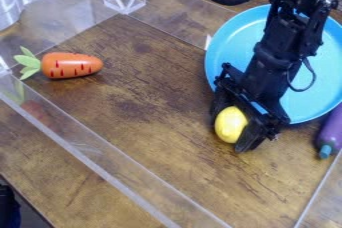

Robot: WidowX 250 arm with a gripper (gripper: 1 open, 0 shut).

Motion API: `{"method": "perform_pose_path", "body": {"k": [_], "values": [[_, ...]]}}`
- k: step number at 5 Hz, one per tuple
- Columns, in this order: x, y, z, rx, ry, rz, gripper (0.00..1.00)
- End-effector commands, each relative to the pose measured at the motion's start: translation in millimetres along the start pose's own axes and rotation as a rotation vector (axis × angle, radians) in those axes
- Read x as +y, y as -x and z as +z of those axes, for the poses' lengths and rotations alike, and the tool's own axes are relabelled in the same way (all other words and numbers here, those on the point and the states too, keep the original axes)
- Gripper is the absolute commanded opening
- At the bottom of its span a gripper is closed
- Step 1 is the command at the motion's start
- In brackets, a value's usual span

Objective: Put the lemon on the blue tray

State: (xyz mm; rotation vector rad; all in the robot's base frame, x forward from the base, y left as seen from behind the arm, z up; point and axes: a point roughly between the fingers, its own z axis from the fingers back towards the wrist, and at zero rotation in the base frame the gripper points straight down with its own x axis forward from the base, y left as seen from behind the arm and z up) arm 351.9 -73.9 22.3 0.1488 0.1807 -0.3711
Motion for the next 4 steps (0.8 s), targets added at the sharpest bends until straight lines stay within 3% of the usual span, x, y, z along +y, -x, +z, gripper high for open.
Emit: {"method": "perform_pose_path", "body": {"k": [1, 4], "values": [[12.7, 0.7, 21.6, -0.061, -0.011, 0.037, 0.0], [14.1, 0.8, 24.6, -0.062, -0.014, 0.042, 0.0]]}}
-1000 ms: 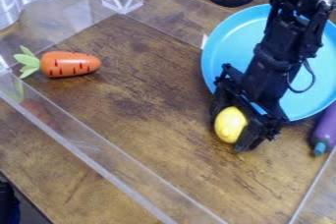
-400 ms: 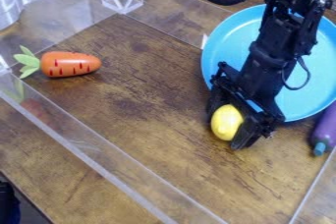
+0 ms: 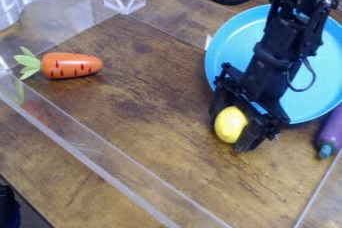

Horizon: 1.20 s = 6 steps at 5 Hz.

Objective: Put the lemon on the blue tray

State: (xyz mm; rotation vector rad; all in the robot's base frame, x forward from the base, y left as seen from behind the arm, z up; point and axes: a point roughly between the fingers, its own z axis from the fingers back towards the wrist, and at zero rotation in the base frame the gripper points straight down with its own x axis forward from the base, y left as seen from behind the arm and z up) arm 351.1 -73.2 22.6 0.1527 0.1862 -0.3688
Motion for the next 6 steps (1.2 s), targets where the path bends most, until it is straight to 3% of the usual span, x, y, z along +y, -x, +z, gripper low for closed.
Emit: {"method": "perform_pose_path", "body": {"k": [1, 6], "values": [[14, 0.0, 25.6, -0.069, -0.013, 0.042, 0.0], [17, 1.4, 36.2, -0.073, -0.022, 0.045, 0.0]]}}
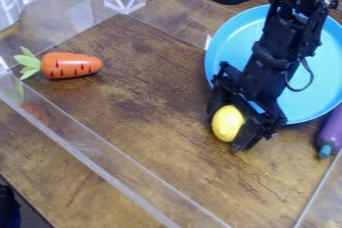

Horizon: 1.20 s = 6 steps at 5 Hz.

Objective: Put the lemon on the blue tray

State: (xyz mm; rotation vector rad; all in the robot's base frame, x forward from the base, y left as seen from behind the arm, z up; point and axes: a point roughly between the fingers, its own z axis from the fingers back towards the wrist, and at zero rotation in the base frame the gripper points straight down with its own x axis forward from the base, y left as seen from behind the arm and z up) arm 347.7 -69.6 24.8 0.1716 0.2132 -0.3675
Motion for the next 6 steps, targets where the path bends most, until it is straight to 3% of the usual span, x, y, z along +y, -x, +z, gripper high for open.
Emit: {"method": "perform_pose_path", "body": {"k": [1, 6], "values": [[15, -1.8, 37.8, -0.104, -0.01, 0.045, 0.0], [16, -0.4, 47.8, -0.111, -0.019, 0.042, 0.0]]}}
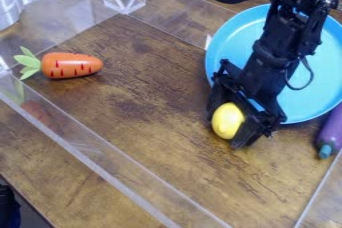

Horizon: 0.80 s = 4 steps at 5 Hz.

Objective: Put the lemon on the blue tray

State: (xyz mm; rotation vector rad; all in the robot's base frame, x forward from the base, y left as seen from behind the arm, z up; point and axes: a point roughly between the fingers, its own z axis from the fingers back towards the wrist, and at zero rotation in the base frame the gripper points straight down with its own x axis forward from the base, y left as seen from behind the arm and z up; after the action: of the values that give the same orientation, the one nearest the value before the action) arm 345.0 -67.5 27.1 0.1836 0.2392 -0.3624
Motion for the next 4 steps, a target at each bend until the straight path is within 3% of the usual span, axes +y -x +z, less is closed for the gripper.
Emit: {"method": "perform_pose_path", "body": {"k": [1, 4], "values": [[15.0, -3.0, 47.9, -0.14, -0.013, 0.039, 0.0], [13.5, -2.6, 53.9, -0.145, -0.014, 0.039, 0.0]]}}
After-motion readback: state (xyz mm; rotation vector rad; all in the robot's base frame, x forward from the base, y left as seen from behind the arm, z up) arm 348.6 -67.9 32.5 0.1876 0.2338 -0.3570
